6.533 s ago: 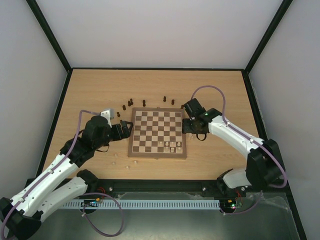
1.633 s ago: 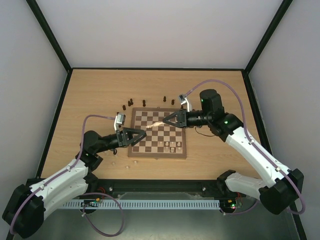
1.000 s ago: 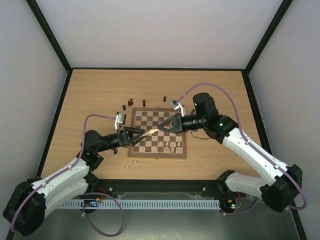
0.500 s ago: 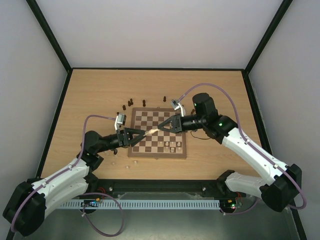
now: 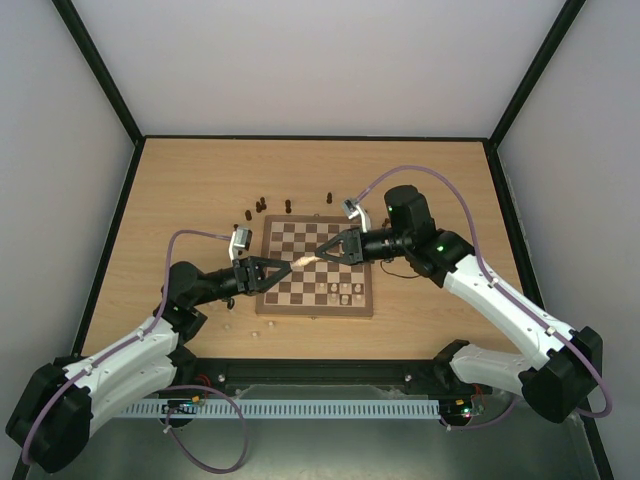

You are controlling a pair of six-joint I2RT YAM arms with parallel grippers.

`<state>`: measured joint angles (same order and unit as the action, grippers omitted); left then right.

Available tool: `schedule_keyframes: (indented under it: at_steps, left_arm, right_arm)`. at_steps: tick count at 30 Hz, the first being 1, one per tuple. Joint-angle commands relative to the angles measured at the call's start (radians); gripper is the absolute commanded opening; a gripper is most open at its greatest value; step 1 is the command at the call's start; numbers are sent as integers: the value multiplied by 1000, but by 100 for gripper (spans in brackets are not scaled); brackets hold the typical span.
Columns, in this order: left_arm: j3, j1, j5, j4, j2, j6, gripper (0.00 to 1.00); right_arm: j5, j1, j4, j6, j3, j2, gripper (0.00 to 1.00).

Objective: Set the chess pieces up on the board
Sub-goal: Pick up the chess piece at the center of the board, then place the chess piece on the chessboard.

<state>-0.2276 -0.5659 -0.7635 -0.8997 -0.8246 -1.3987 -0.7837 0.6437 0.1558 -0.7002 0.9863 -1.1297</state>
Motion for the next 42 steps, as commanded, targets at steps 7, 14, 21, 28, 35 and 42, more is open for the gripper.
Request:
schedule_keyframes:
  at_steps: [7, 14, 21, 28, 35, 42]
  left_arm:
    - [12, 6, -8, -42, 16, 9, 26]
    - [12, 7, -5, -38, 10, 12, 14]
    - [-5, 6, 5, 39, 22, 52, 13]
    - [-85, 14, 40, 324, 77, 194, 14]
    - [-151, 26, 83, 541, 68, 311, 13]
    - [-282, 29, 239, 904, 58, 531, 14]
  right_arm:
    - [-2, 5, -10, 3, 0, -10, 13]
    - [2, 5, -7, 5, -1, -10, 13]
    - [50, 5, 39, 27, 13, -11, 13]
    - [196, 5, 168, 96, 56, -14, 13]
    - [307, 5, 251, 132, 76, -20, 13]
    - [477, 31, 382, 170, 114, -45, 13]
